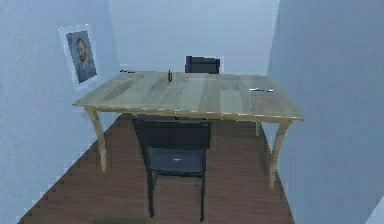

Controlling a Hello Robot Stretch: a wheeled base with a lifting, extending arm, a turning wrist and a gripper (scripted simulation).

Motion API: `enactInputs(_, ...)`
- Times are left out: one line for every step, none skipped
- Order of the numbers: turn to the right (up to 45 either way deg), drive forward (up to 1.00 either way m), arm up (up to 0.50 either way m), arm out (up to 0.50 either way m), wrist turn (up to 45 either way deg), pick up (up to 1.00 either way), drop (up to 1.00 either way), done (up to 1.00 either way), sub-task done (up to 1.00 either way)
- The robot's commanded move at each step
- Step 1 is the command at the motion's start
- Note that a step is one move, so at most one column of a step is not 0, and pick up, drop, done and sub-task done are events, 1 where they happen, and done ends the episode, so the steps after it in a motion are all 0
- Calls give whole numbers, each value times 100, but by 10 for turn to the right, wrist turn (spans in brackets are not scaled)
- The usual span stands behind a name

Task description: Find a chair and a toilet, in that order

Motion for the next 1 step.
enactInputs(0,15,0,0,0,0,0,0,0)
